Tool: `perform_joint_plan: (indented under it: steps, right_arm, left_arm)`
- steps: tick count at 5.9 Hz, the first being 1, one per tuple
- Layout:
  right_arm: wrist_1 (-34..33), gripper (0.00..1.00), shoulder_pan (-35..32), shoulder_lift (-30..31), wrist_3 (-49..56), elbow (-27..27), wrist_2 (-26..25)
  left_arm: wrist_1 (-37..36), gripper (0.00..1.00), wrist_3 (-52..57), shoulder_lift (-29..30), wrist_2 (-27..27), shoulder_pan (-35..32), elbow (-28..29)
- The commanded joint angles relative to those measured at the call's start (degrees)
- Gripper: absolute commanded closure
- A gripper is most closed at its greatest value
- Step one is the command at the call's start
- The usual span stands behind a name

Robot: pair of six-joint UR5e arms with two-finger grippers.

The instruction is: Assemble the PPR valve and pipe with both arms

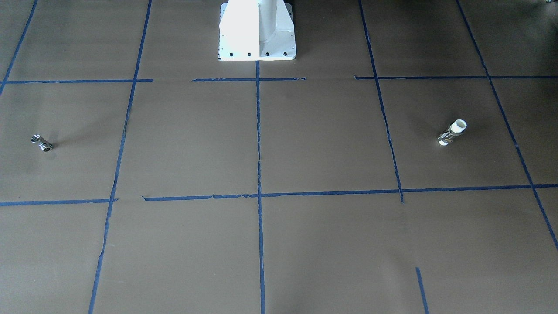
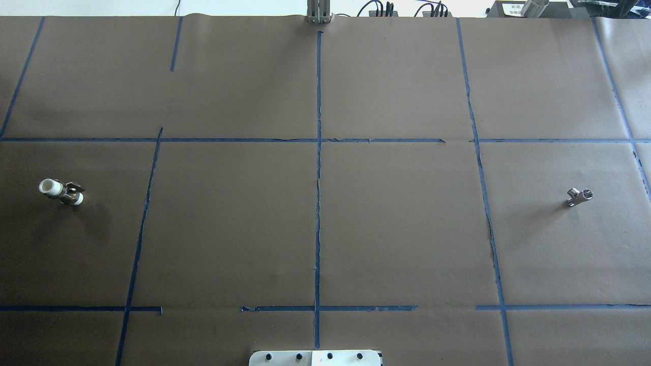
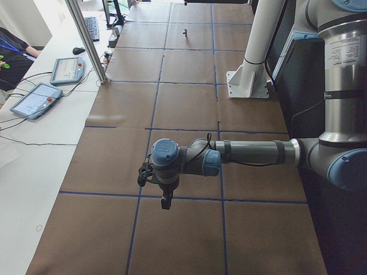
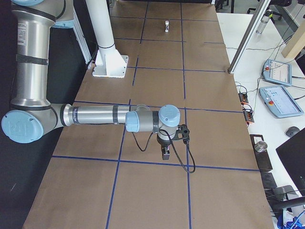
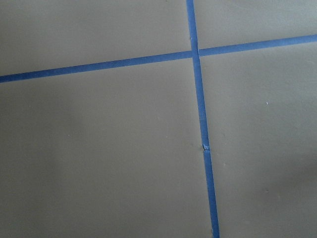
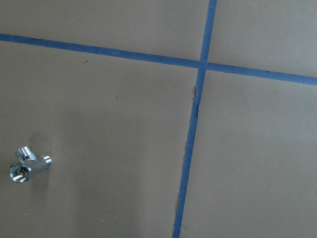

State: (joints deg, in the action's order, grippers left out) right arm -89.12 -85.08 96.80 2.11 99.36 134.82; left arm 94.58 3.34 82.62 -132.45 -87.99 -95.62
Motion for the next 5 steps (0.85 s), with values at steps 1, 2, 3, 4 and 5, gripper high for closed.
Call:
perform_joint_plan:
  steps: [1, 2, 3, 4, 5]
  right_arm:
    - [0.0, 0.00, 0.0, 0.0, 0.0, 0.4, 0.0]
    - [0.0, 0.00, 0.0, 0.0, 0.0, 0.4, 0.0]
    - [0.0, 0.00, 0.0, 0.0, 0.1, 0.3, -0.2]
    - [0.0, 0.00, 0.1, -1.7, 0.0, -0.4, -0.8]
    - [-0.3, 0.00, 0.2, -4.4, -0.8, -1.2, -0.4]
  left_arm:
    - [0.0, 0.00, 0.0, -0.3, -0.3, 0.4, -0.2]
    - [0.0, 0.00, 0.0, -0.3, -0.2, 0.4, -0.4]
    - [0.2, 0.00, -0.7, 0.5, -0.3, 1.9, -0.5]
    - [0.3, 0.00, -0.5, 3.9, -0.3, 1.9, -0.8]
    - [0.2, 0.00, -0.5, 9.3, -0.3, 2.5, 0.7]
